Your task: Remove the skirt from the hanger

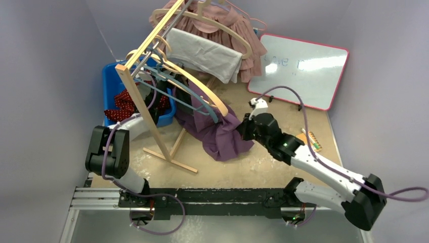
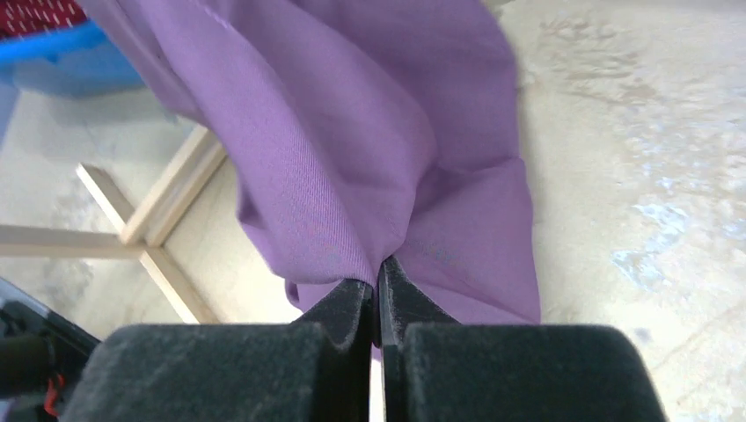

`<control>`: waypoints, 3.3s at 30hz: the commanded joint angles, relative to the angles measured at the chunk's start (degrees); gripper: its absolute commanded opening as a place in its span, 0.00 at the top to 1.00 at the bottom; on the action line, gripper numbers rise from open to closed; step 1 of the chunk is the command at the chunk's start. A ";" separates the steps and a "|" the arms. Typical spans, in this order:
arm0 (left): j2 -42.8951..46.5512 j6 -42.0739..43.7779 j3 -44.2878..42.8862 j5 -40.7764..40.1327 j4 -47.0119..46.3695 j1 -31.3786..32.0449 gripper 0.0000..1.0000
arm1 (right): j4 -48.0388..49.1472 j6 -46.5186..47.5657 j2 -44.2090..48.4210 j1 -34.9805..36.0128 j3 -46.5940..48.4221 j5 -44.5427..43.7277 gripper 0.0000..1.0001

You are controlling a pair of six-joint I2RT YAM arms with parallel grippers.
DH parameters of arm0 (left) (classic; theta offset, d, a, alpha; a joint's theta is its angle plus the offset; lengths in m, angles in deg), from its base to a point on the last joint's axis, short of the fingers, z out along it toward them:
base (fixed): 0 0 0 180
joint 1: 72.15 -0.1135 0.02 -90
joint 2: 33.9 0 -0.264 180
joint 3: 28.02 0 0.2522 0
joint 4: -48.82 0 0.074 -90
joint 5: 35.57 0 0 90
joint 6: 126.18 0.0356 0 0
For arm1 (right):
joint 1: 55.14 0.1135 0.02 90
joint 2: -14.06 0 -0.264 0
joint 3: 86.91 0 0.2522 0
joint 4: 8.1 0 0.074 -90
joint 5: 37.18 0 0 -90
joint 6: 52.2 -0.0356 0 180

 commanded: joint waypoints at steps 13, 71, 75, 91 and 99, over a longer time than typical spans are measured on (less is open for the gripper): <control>-3.87 -10.25 -2.55 0.43 -14.33 -8.11 1.00 | -15.83 -26.57 22.12 0.31 -4.23 -37.20 1.00; 1.93 -8.65 -0.23 3.87 -7.88 -7.08 1.00 | 21.65 6.88 -26.04 -4.04 24.03 26.82 0.33; 2.55 -8.54 0.05 4.76 -6.92 -7.06 1.00 | 22.01 8.44 -26.43 -4.05 25.34 26.20 0.52; 7.89 0.58 1.39 6.90 4.11 -7.05 0.54 | 22.82 9.41 -16.75 -4.25 16.97 23.22 1.00; 10.95 11.25 1.19 8.21 14.76 -7.06 0.21 | 9.22 16.01 -4.08 -4.40 12.28 16.70 1.00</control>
